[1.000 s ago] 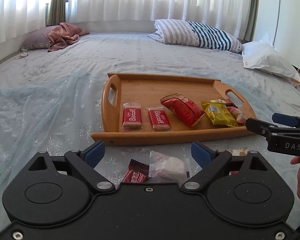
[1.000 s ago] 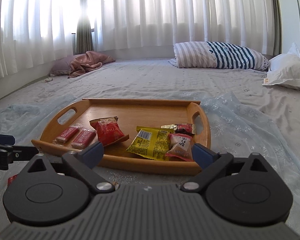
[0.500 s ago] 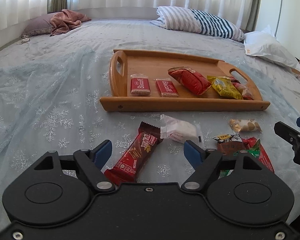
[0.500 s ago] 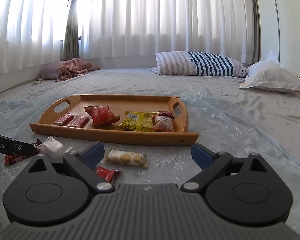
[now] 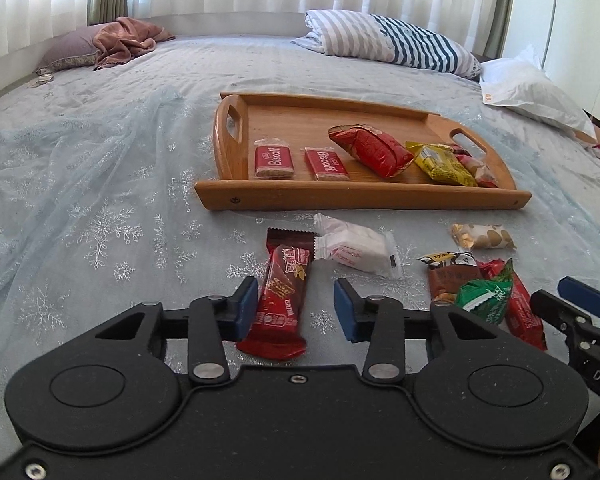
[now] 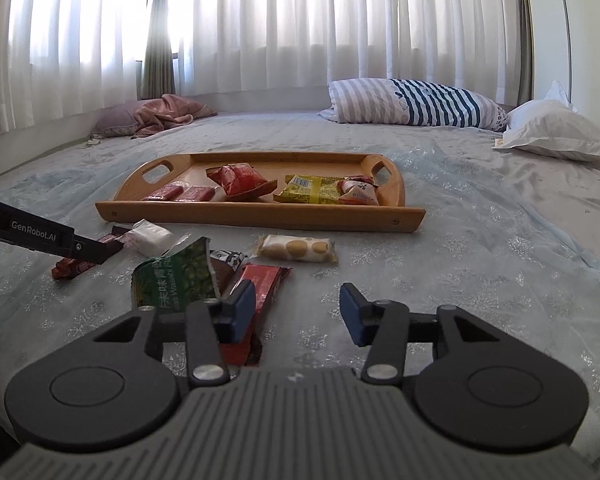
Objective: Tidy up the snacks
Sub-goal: 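Grasp a dark red chocolate bar with the left tool while the right tool grasps a red bar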
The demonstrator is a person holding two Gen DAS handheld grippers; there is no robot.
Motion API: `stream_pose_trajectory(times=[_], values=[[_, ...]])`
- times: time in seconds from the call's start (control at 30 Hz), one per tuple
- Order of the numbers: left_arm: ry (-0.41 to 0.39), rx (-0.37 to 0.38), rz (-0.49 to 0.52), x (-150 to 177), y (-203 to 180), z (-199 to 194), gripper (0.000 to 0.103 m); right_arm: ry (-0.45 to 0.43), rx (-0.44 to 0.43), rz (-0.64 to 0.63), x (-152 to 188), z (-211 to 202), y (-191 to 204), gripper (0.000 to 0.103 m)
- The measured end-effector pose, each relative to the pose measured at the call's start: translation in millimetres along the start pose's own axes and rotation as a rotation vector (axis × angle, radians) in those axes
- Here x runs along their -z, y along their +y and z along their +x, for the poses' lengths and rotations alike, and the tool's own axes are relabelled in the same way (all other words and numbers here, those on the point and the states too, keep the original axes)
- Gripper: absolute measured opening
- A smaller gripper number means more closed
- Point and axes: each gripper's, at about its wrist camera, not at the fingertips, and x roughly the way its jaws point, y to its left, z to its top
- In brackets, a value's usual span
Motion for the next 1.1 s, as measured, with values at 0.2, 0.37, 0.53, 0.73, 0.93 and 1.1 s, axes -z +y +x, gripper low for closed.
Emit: stream_pose_trajectory(times=[0.2, 0.37, 0.53, 0.73, 0.93, 1.1], values=[[-0.014, -0.055, -0.017, 6, -1, 1, 0.025, -0.006, -0.009, 0.032, 0, -1, 7, 0.045], [-0.007, -0.068, -0.013, 8, -3, 6, 0.029, -0.012, -0.008, 0.054, 0, -1, 14, 0.042], [-0.007, -0.078, -0.024, 9, -5, 10, 0.033, -0.008, 0.007, 0.052, 3, 1, 21, 0.041], [-0.008, -0.072, -0.051, 9, -2, 10, 0.033, -0.016, 0.017, 0.047, 4, 2, 28, 0.041], [-0.007, -0.058, -0.061, 9, -3, 10, 0.03, -0.009, 0.023, 0.048, 6, 7, 32, 0.041], [-0.003, -0.059, -0.052, 10, -5, 11, 0.027, 0.014, 0.044, 0.073, 6, 15, 31, 0.035]])
